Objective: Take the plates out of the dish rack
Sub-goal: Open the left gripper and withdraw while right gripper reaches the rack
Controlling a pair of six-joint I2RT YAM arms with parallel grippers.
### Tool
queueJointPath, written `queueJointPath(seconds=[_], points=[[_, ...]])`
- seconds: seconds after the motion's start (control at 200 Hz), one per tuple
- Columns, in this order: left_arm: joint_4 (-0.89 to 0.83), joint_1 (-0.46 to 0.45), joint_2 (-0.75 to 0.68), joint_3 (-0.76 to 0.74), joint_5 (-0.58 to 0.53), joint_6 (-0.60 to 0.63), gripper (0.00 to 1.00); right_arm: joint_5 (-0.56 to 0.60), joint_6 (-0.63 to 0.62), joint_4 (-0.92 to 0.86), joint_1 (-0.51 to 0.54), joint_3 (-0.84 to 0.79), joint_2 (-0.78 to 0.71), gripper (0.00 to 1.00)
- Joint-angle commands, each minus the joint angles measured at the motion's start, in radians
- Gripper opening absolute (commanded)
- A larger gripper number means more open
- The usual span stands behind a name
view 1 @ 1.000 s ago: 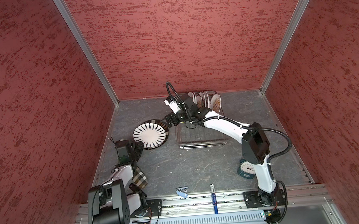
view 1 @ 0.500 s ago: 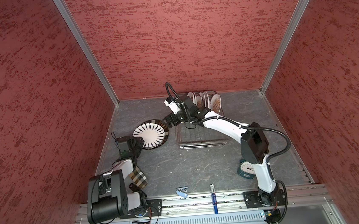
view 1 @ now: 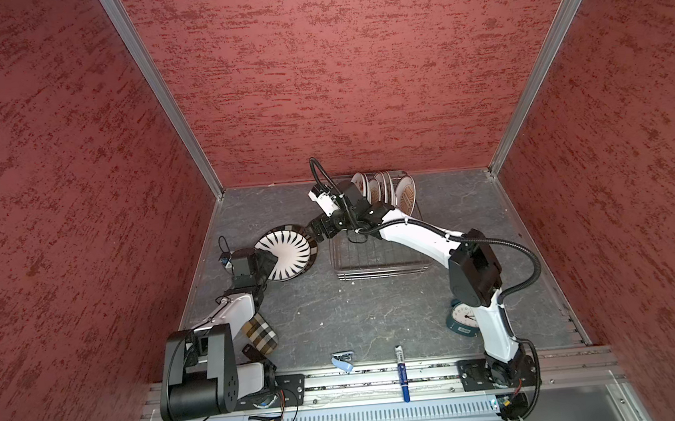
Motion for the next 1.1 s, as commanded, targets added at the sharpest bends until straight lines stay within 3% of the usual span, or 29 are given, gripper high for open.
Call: queueJointPath(seconds=[0.0,0.376,0.536,0.591,0.646,0.752,0.852,0.952,1.097], points=[[0.0,-0.018,-0.016,0.031,-0.05,0.034,0.91,0.032,-0.021,0.027,0.005,0.001,-0.02,0.97],[-0.009,-0.017,-0.069,0.037,-0.047,0.049,0.99,0.129,0.024,0.234,0.005,-0.139,-0.151,0.96],[-0.035,-0.037,-0.137,0.037,-0.121,0.082,1.0,0.291,0.052,0.347,0.002,-0.234,-0.249,0.99],[-0.075,-0.075,-0.179,0.051,-0.197,0.107,0.99,0.369,0.063,0.306,-0.001,-0.212,-0.26,0.99],[-0.089,-0.093,-0.216,0.06,-0.206,0.128,0.99,0.429,0.082,0.224,-0.01,-0.162,-0.257,0.99],[-0.043,-0.093,-0.276,0.052,-0.115,0.17,1.0,0.468,0.106,0.105,-0.033,-0.092,-0.249,0.99],[0.102,-0.089,-0.326,0.015,0.106,0.252,0.99,0.416,0.108,0.093,-0.055,-0.11,-0.271,0.99],[0.25,-0.096,-0.348,-0.017,0.315,0.265,0.99,0.394,0.115,0.096,-0.08,-0.121,-0.277,0.94],[0.313,-0.144,-0.3,0.024,0.451,0.255,0.99,0.478,0.162,0.008,-0.104,-0.038,-0.217,0.82]])
